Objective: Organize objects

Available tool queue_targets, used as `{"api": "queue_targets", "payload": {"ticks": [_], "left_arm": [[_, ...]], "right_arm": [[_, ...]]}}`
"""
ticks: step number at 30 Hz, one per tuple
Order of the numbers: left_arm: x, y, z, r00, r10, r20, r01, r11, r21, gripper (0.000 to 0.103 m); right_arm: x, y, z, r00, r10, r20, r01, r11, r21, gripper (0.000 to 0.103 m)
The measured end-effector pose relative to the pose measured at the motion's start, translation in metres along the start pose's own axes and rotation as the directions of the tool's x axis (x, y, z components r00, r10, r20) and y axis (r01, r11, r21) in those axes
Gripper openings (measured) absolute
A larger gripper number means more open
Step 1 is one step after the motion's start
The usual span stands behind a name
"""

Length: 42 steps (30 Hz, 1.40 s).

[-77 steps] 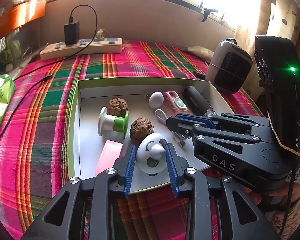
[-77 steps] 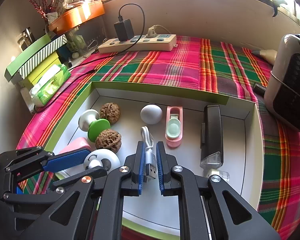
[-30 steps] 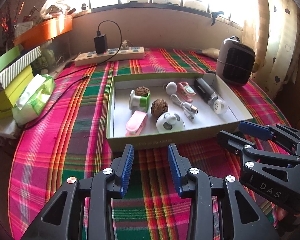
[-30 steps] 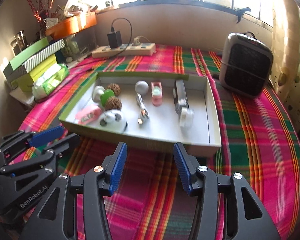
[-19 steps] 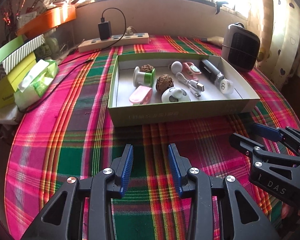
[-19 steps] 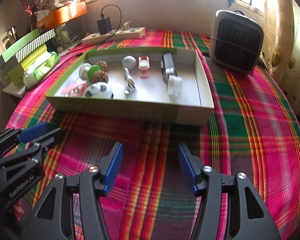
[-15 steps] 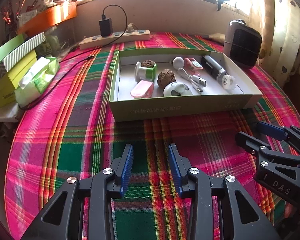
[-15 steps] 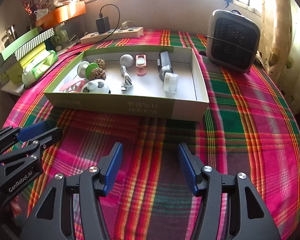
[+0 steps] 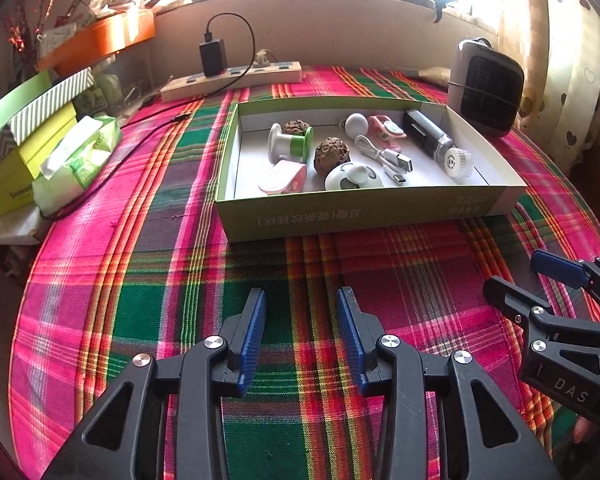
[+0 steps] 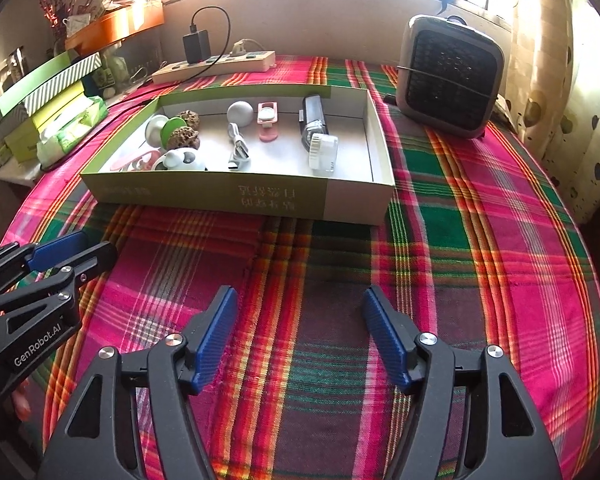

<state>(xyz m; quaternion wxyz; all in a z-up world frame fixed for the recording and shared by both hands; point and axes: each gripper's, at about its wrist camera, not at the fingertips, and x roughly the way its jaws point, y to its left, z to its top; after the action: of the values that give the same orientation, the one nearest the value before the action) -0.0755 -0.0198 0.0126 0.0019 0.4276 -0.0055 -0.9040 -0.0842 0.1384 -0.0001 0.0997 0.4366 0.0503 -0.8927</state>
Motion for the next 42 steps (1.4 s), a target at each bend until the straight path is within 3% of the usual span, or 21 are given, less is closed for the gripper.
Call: {"api": "queue_targets", "payload": {"ticks": [42], "left_arm": [[0.0006, -0.0008, 0.0003, 1.0, -0.001, 0.001, 0.001, 1.0, -0.002, 0.036]], "right_arm": [[0.0007, -0.0017, -0.0001, 1.0, -0.001, -0.003, 0.001, 1.0, 0.002, 0.07]]}}
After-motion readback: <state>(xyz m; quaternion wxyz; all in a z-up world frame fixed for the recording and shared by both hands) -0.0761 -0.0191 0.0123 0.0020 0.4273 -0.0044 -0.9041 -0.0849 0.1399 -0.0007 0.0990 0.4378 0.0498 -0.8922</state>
